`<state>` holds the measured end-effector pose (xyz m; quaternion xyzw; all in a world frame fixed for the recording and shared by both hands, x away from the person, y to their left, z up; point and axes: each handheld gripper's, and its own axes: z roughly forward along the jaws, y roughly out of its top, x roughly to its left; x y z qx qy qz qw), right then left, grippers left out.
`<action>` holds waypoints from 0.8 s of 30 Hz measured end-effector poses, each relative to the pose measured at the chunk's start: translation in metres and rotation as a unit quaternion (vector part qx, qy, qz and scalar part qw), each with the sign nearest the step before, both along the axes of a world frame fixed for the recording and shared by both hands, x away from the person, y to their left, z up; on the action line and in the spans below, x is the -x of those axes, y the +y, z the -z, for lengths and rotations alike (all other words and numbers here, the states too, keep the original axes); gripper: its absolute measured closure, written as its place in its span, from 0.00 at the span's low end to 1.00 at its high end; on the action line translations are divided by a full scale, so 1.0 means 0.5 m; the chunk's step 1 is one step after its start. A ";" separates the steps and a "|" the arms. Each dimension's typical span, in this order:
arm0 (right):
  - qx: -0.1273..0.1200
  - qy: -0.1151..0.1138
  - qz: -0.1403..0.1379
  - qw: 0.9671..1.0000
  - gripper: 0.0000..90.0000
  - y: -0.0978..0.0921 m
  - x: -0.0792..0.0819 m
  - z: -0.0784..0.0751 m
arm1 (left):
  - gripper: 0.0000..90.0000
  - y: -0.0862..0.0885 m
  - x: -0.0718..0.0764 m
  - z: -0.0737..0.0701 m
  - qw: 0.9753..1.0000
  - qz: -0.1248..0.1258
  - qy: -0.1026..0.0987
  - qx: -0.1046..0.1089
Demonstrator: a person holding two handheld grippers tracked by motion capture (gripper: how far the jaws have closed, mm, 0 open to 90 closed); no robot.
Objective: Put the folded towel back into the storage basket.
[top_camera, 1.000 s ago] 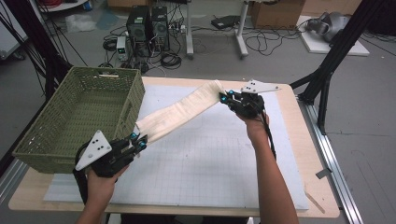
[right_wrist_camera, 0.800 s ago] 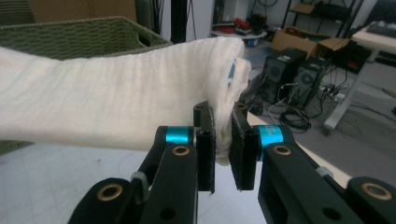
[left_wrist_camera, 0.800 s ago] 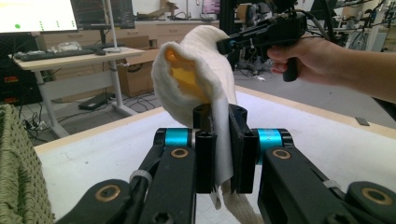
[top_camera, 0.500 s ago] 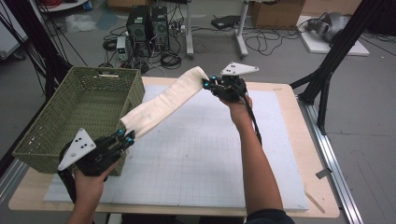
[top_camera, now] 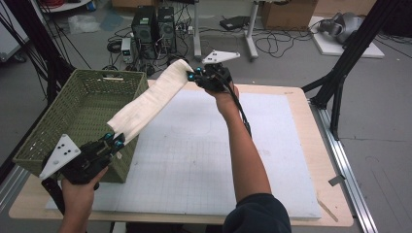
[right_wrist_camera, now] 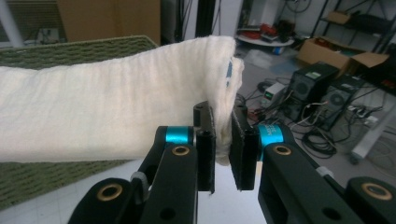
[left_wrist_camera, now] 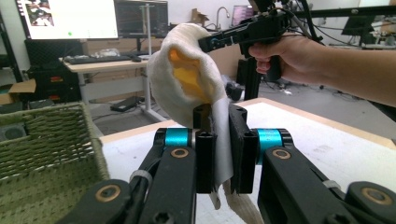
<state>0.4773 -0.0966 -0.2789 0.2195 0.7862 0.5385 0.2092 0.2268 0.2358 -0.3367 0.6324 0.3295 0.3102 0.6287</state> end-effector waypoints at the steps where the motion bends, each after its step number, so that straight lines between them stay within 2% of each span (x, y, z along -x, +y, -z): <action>1: 0.001 -0.004 -0.003 1.000 0.91 0.009 -0.004 -0.003 | 0.92 0.006 0.002 0.000 1.000 -0.004 0.000 0.000; 4: 0.000 -0.007 -0.011 1.000 0.91 0.038 -0.017 -0.011 | 0.92 0.015 0.004 0.000 1.000 -0.013 -0.002 -0.002; 12: 0.005 -0.011 -0.029 0.999 0.91 0.115 -0.049 -0.028 | 0.92 0.043 0.006 0.000 0.999 -0.033 -0.001 0.008; 20: -0.002 -0.009 -0.041 0.999 0.91 0.171 -0.071 -0.027 | 0.92 0.060 0.009 -0.001 0.999 -0.048 -0.003 0.008; 24: 0.002 -0.006 -0.051 0.999 0.91 0.199 -0.080 -0.022 | 0.92 0.080 0.014 -0.003 0.998 -0.061 -0.004 0.015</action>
